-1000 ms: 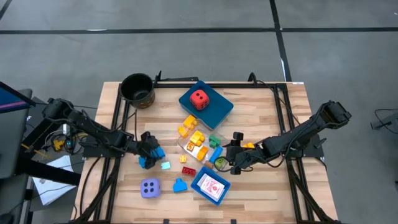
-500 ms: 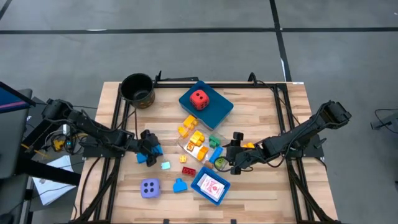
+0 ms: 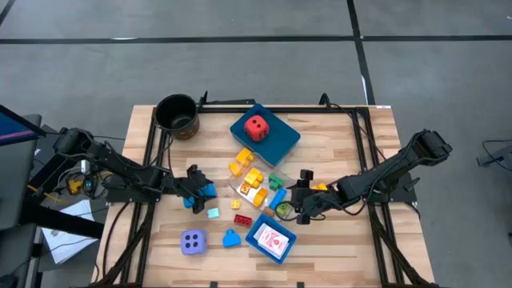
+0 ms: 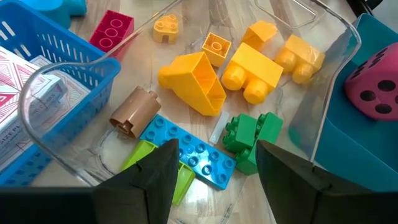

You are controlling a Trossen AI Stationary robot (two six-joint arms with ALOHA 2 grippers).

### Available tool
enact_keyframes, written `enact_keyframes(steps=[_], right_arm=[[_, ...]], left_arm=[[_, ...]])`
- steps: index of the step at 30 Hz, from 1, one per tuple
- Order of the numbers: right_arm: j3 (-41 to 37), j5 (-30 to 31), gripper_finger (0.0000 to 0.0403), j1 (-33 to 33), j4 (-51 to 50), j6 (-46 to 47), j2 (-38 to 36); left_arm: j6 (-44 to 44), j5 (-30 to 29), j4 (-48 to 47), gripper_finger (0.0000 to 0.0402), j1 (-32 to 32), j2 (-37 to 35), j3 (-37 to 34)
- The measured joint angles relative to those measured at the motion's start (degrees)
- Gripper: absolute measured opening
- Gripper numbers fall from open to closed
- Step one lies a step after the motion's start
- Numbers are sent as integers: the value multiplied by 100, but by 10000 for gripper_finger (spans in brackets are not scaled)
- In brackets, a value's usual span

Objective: Pick & Place Toys
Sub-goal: Put the sky blue game piece block into the transparent bin

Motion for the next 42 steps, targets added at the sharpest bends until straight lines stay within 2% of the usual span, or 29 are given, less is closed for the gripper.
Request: enact_keyframes(steps=[9, 17, 23, 39, 42], right_arm=[[2, 2, 205, -2, -36, 0, -2], [4, 3, 205, -2, -47, 1, -2], [3, 4, 205, -2, -51, 0, -2], [3, 4, 205, -2, -51, 0, -2], [2, 4, 205, -2, -51, 0, -2]], left_arm=[[756, 2, 947, 263, 0, -75, 3], [1372, 1195, 2024, 263, -147, -481, 5], [1787, 2052, 2978, 263, -199, -510, 5], [3249, 3100, 4887, 263, -195, -448, 9], [3619, 3198, 5008, 263, -195, -447, 86]])
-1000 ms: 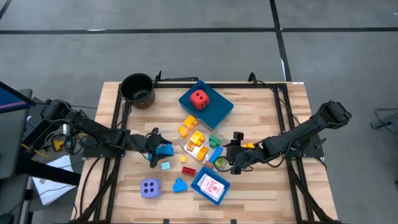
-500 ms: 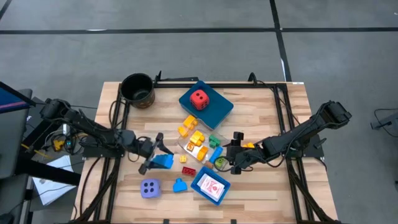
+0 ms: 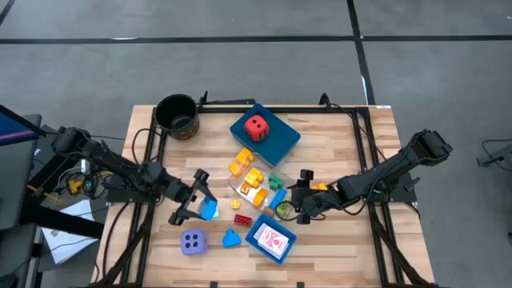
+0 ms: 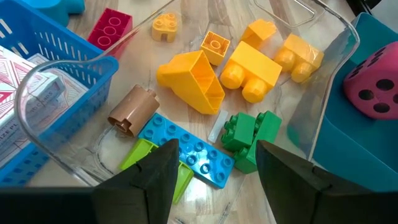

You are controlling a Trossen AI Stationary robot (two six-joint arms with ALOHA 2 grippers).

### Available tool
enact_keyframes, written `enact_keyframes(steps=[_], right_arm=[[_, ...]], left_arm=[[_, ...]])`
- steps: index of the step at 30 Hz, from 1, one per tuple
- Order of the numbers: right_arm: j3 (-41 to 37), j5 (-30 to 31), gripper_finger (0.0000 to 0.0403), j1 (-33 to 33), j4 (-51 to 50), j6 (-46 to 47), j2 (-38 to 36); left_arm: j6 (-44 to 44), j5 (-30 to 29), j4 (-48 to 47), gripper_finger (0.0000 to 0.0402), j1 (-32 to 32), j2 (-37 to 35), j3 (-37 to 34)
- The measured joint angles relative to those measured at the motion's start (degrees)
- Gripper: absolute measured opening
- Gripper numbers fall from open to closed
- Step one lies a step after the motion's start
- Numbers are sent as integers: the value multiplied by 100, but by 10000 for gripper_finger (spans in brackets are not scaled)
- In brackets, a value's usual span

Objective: Pick & Place Toys
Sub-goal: Put the sky blue game piece block into the transparent bin

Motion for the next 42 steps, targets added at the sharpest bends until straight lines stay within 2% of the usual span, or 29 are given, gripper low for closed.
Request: enact_keyframes(steps=[5, 9, 18, 21, 25, 31, 39, 42], right_arm=[[0, 0, 205, -4, 0, 0, 0], [0, 0, 205, -4, 0, -2, 0], [0, 2, 205, -4, -26, -1, 0], [0, 2, 205, -4, -32, -4, 0], [0, 2, 205, -2, -42, -4, 0], [0, 17, 205, 41, -72, -5, -18], [-2, 4, 205, 44, -100, -8, -37], [-2, 2, 205, 44, -105, -4, -37]], left_arm=[[130, 93, -732, 263, 2, 100, 624], [348, 91, -1504, 263, 80, 485, 1209], [859, 6, -1782, 266, 574, 1790, 1897], [863, 211, -1771, 264, 728, 2306, 2219], [863, 340, -1815, 264, 827, 3058, 2751], [863, 337, -2360, 264, 848, 3867, 3468], [803, 341, -2408, 264, 830, 4048, 3748], [633, 653, -2397, 264, 815, 3842, 3753]])
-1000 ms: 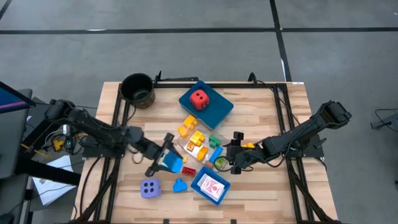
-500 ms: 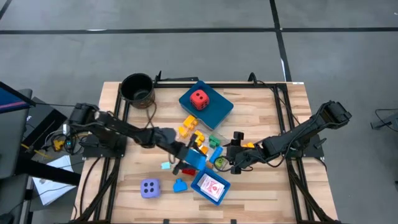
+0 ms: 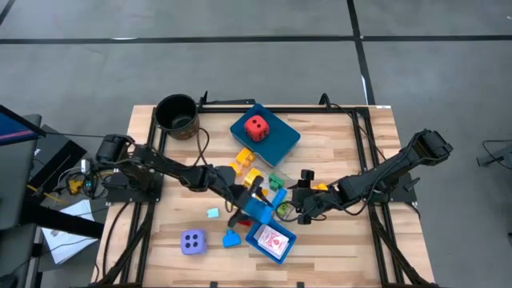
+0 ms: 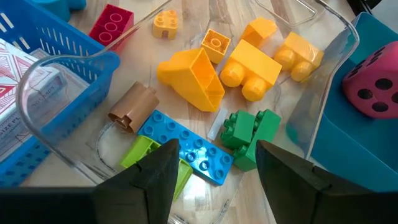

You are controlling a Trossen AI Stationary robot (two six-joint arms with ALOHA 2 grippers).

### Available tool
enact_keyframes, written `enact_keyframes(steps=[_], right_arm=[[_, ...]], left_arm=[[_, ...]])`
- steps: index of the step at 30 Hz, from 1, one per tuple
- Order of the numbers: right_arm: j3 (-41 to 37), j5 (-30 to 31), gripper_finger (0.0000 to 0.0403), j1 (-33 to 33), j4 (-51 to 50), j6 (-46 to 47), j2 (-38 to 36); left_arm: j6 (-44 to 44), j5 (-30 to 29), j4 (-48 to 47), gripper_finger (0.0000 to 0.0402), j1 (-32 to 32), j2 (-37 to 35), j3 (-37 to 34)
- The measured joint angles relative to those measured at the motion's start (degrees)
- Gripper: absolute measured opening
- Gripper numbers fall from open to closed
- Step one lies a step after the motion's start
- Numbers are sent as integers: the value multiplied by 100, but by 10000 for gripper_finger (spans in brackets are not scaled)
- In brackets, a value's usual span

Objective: Pick & Place Toys
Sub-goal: Put the sky blue game piece block into the transparent bin

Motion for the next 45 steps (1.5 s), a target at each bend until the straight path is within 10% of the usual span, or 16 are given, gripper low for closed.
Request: enact_keyframes(steps=[45], right_arm=[[-4, -7, 205, -2, 63, -2, -2]], left_arm=[[1439, -987, -139, 265, 547, 588, -5]])
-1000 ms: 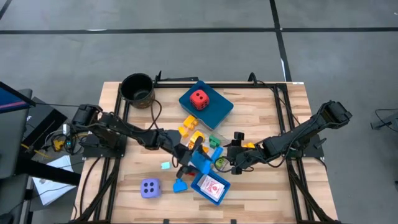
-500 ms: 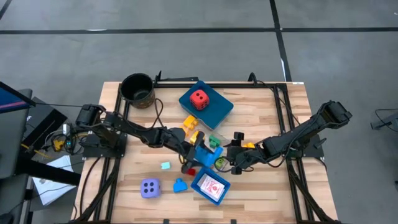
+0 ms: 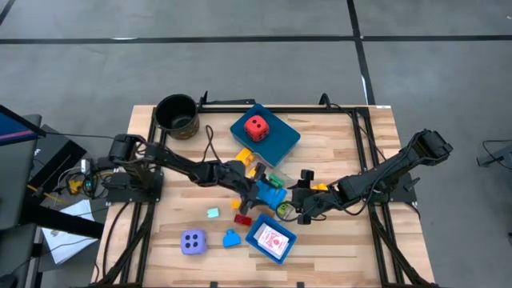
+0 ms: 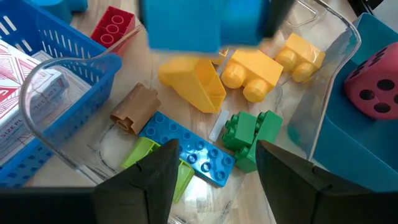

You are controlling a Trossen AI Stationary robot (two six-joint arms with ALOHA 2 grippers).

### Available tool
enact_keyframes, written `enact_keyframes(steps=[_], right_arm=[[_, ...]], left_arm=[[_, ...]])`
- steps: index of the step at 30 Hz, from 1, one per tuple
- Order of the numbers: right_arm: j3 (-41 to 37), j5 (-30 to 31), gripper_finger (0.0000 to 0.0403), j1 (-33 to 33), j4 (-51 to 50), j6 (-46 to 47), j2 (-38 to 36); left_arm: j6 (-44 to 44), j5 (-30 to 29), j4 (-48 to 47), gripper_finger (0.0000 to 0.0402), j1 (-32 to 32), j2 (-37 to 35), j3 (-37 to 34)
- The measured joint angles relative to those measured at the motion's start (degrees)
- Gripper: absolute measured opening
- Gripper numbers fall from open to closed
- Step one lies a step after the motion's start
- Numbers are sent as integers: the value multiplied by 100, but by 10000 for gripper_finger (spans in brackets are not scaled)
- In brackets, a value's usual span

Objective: Pick & Place Toys
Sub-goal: Put the sky blue game piece block into the transparent bin

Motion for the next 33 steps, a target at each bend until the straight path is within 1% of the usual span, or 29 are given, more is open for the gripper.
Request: enact_keyframes(steps=[4, 8, 17, 22, 29, 33], right_arm=[[0, 0, 205, 0, -2, -2, 0], [0, 0, 205, 0, -17, 2, 0], [2, 0, 205, 0, -28, 2, 0], [2, 0, 205, 0, -33, 4, 0], [2, 0, 205, 0, -44, 4, -1], [2, 2, 205, 0, -46, 4, -2]], left_arm=[[142, -83, 224, 265, 29, 259, -2], [255, -95, 179, 265, 22, 316, 0], [250, -334, 28, 265, 22, 318, 0], [74, -338, 6, 268, 22, 318, 0], [-217, -345, 6, 287, 22, 318, 0], [-363, -345, 2, 288, 22, 318, 0]])
